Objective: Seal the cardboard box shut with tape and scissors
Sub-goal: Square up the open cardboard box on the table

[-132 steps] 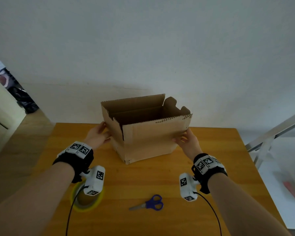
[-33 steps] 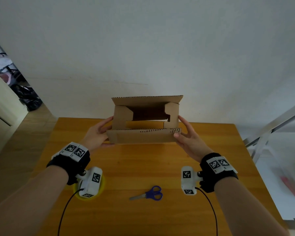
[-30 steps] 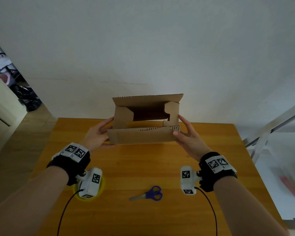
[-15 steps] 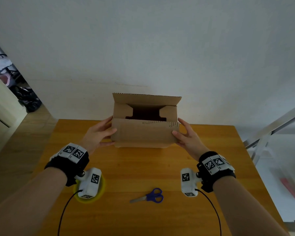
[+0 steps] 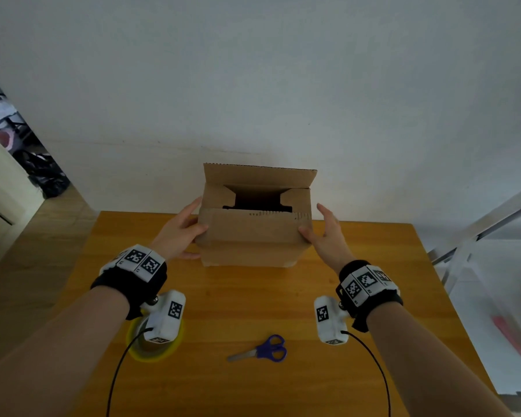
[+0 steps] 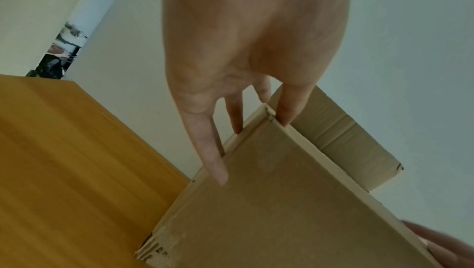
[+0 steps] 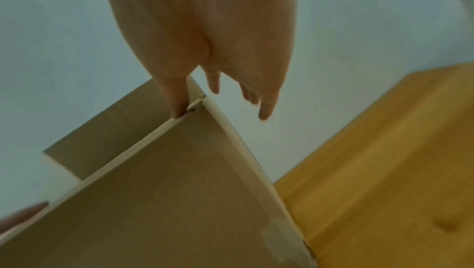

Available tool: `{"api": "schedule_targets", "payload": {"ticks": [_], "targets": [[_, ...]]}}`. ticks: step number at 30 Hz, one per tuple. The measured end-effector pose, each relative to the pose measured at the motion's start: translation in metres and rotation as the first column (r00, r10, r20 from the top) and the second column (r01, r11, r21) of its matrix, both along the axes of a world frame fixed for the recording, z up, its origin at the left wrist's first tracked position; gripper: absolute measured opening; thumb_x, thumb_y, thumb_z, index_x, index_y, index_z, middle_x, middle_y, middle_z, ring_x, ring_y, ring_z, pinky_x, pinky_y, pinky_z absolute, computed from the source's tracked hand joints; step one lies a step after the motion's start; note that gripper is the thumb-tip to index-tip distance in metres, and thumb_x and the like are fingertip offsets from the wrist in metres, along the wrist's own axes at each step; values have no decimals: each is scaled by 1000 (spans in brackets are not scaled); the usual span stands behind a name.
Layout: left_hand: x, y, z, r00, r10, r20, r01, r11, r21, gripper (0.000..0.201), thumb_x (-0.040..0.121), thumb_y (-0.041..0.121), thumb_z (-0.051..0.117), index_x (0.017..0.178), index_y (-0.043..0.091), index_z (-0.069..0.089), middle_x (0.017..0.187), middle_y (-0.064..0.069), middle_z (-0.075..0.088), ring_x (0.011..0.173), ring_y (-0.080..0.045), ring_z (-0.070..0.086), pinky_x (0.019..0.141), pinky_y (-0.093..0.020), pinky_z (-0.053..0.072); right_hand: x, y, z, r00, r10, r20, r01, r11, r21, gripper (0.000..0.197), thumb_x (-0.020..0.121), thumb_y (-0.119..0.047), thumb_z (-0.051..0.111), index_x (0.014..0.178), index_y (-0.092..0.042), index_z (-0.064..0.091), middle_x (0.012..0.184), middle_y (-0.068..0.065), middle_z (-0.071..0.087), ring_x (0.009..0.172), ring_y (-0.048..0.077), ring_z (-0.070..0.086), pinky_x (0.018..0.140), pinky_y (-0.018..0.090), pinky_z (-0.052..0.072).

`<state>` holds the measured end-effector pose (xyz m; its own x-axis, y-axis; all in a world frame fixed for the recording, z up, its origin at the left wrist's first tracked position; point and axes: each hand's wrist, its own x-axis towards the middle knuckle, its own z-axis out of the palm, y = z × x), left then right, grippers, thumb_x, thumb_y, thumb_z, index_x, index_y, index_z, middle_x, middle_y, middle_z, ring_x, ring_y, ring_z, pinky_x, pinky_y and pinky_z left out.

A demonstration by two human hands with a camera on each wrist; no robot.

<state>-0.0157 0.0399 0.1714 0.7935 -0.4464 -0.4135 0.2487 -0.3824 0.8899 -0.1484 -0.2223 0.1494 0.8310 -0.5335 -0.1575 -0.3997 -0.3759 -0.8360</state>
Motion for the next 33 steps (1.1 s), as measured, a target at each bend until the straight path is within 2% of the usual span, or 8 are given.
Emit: {"api": "schedule_targets", "payload": {"ticks": [3, 8, 12, 19, 23, 25, 29, 33], "targets": [[3, -5, 2, 1000, -4, -17, 4, 1000, 7, 54, 94, 18, 52, 135, 49, 36, 137, 5, 47, 110, -20, 54, 78, -41, 56, 18, 10, 15, 994, 71, 82, -47, 965, -258, 75, 90, -22, 62, 149, -21, 17, 159, 1, -2, 146, 22, 5, 117, 42, 17], [5, -6, 2, 1000, 6, -23, -6, 1000, 9, 49, 93, 17, 52, 132, 47, 43, 135, 3, 49, 108, -19, 55, 85, -47, 54, 59, 30, 33, 963, 266, 42, -191, 784, -591, 76, 89, -24, 61, 150, -20, 17, 160, 1, 0, 147, 21, 0, 116, 38, 5], [5, -5, 3, 999, 16, -40, -16, 1000, 14, 50, 93, 18, 52, 133, 46, 42, 137, 4, 48, 111, -19, 54, 86, -48, 53, 77, 34, 39, 953, 301, -48, -263, 732, -629, 73, 93, -32, 56, 151, -17, 14, 160, 2, 5, 147, 21, -3, 115, 39, -4], [6, -10, 4, 998, 49, -39, -49, 999, 11, 61, 94, 19, 51, 140, 49, 25, 133, 4, 51, 108, -18, 55, 85, -47, 53, 73, 37, 29, 941, 332, -62, -266, 619, -739, 63, 90, -45, 53, 143, -18, 33, 147, 9, 31, 140, 27, 23, 118, 43, 4], [7, -14, 3, 994, 101, -32, -101, 995, 1, 63, 94, 19, 51, 144, 41, 19, 135, 0, 50, 96, -15, 57, 89, -48, 50, 64, 43, 18, 916, 359, -181, -373, 590, -716, 80, 85, -66, 46, 146, -18, 27, 156, 3, 20, 146, 20, 8, 118, 41, -9], [7, -15, 3, 996, 86, -19, -86, 996, 9, 62, 95, 21, 49, 143, 44, 19, 138, -1, 48, 103, -19, 56, 93, -51, 47, 61, 45, 13, 902, 356, -246, -420, 585, -694, 92, 80, -71, 47, 149, -18, 18, 158, -1, 15, 147, 15, 1, 117, 43, -12], [8, -18, 5, 1000, 4, 27, -5, 999, 34, 61, 97, 24, 44, 139, 56, 13, 142, 0, 43, 119, -25, 49, 95, -52, 45, 56, 44, 6, 870, 365, -332, -488, 535, -689, 99, 79, -63, 58, 151, -18, 8, 159, -2, 10, 147, 16, -1, 116, 44, -13], [9, -21, 4, 998, -42, 43, 40, 998, 49, 53, 98, 21, 41, 139, 49, 25, 142, -2, 42, 116, -24, 49, 94, -48, 47, 53, 44, 1, 878, 354, -323, -474, 539, -696, 89, 85, -52, 57, 151, -17, 9, 159, 0, 11, 147, 18, 3, 117, 43, -9]]}}
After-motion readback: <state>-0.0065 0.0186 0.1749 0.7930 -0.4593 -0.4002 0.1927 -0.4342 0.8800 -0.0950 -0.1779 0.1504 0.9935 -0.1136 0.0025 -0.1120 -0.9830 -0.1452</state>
